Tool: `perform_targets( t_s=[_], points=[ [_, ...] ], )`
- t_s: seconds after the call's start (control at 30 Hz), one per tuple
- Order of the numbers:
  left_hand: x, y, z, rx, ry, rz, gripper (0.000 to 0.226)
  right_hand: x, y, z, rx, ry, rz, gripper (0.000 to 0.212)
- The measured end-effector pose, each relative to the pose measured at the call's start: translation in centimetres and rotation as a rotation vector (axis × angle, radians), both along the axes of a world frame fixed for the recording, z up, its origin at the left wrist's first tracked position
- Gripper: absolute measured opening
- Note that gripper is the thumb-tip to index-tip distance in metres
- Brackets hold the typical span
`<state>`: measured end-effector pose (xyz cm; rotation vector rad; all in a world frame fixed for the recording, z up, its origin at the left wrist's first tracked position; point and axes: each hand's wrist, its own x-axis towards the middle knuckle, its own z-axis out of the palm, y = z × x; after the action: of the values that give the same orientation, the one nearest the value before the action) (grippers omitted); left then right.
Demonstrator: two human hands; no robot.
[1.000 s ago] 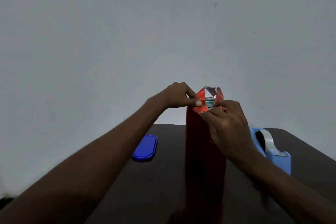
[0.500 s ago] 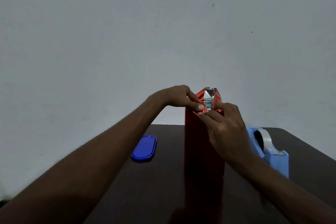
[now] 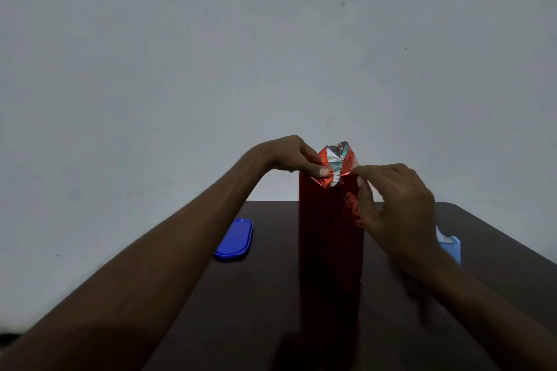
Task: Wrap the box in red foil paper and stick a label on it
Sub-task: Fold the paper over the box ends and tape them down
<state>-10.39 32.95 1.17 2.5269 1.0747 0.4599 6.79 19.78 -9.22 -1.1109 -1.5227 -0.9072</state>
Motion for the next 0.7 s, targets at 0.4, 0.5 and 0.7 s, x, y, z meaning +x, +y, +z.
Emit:
perform_targets(
  t_s=[0.4, 0.5, 0.7],
  points=[
    [1.1, -0.4, -1.0, -0.07, -0.143, 0.004, 0.04, 10.2, -0.2, -0.5, -0.923, 0.332, -0.604, 0.024],
    [1.7, -0.6, -1.3, -0.09, -0.174, -0.007, 0.039, 10.9, -1.3, -1.1, -1.016, 0.255, -0.691, 0.015],
    [3.0, -0.6, -1.5, -0.104, -0.194, -0.008, 0.039, 11.6, -1.0, -0.9, -0.986, 0.383, -0.611, 0.027]
  ],
)
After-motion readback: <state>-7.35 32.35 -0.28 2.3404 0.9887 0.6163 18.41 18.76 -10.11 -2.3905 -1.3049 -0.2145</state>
